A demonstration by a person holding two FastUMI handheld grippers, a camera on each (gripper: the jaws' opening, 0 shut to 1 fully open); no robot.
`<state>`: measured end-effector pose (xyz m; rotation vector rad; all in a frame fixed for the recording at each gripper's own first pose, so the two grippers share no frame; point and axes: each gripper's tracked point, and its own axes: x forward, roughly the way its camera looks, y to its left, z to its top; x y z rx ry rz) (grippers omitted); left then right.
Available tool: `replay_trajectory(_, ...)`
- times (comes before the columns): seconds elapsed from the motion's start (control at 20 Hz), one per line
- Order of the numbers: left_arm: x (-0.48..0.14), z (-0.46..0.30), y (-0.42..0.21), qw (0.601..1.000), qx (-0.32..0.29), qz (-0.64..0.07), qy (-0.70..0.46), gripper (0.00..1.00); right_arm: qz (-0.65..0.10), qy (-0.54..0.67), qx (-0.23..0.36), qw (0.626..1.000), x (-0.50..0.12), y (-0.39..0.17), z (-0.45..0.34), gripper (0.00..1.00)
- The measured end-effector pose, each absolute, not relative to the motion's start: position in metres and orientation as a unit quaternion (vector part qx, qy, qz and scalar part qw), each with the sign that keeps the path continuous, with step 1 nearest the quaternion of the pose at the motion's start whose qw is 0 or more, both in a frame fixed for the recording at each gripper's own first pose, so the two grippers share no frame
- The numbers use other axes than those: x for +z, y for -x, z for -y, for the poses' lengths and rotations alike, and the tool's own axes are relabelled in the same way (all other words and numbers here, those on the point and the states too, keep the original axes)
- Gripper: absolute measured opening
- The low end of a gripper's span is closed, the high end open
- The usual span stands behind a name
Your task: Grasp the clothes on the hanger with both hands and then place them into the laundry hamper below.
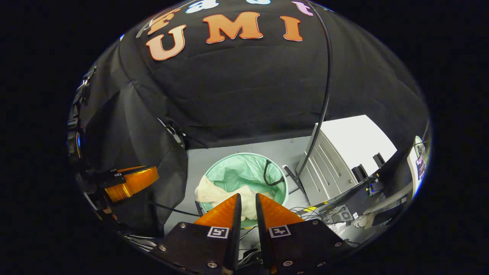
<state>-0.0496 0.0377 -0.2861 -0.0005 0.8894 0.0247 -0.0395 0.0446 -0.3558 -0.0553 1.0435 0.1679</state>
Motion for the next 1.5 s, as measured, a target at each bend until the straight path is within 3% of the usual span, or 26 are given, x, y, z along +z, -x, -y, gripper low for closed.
replay_trajectory(0.05,-0.284,-0.035,0.05,0.904,0.009,-0.428,0.001,0.33,-0.497,0.028,0.08,0.864,-0.357,0.04,-0.043,0.24)
replay_trajectory(0.1,-0.283,-0.032,0.051,0.905,0.007,-0.425,0.0,0.37,-0.495,0.03,0.083,0.865,-0.354,0.042,-0.045,0.24)
replay_trajectory(0.15,-0.282,-0.031,0.052,0.906,0.006,-0.423,-0.003,0.46,-0.492,0.033,0.087,0.865,-0.353,0.041,-0.047,0.42)
replay_trajectory(0.2,-0.281,-0.03,0.053,0.906,0.004,-0.422,-0.005,0.63,-0.489,0.034,0.088,0.867,-0.351,0.041,-0.048,0.43)
replay_trajectory(0.25,-0.28,-0.03,0.053,0.907,0.003,-0.421,-0.007,0.56,-0.489,0.034,0.091,0.867,-0.351,0.043,-0.051,0.62)
replay_trajectory(0.3,-0.279,-0.029,0.054,0.908,0.002,-0.419,-0.008,0.62,-0.49,0.034,0.09,0.867,-0.351,0.045,-0.051,0.65)
replay_trajectory(0.35,-0.275,-0.028,0.055,0.909,0.002,-0.417,-0.008,0.72,-0.49,0.034,0.089,0.867,-0.352,0.047,-0.049,0.86)
replay_trajectory(0.4,-0.274,-0.029,0.057,0.91,0.003,-0.415,-0.01,0.83,-0.49,0.033,0.09,0.866,-0.35,0.049,-0.05,0.91)
replay_trajectory(0.45,-0.271,-0.031,0.056,0.912,0.005,-0.41,-0.013,0.86,-0.489,0.034,0.09,0.867,-0.349,0.05,-0.05,0.93)
replay_trajectory(0.5,-0.266,-0.032,0.055,0.915,0.005,-0.402,-0.015,0.95,-0.485,0.037,0.087,0.87,-0.345,0.05,-0.048,0.93)
replay_trajectory(0.65,-0.243,-0.036,0.052,0.93,0.013,-0.367,-0.027,1.0,-0.453,0.043,0.085,0.886,-0.326,0.042,-0.048,0.93)
replay_trajectory(1.3,-0.123,-0.047,0.027,0.972,0.027,-0.234,-0.009,1.0,-0.349,0.02,0.083,0.933,-0.215,0.014,-0.054,0.93)
replay_trajectory(1.35,-0.111,-0.05,0.025,0.975,0.031,-0.221,-0.009,0.95,-0.337,0.017,0.082,0.938,-0.201,0.009,-0.053,0.93)
replay_trajectory(1.4,-0.101,-0.051,0.023,0.977,0.034,-0.212,-0.01,1.0,-0.324,0.014,0.081,0.942,-0.186,0.004,-0.052,0.93)
replay_trajectory(1.5,-0.077,-0.054,0.02,0.981,0.036,-0.189,-0.005,1.0,-0.294,0.01,0.08,0.952,-0.155,-0.005,-0.05,0.93)
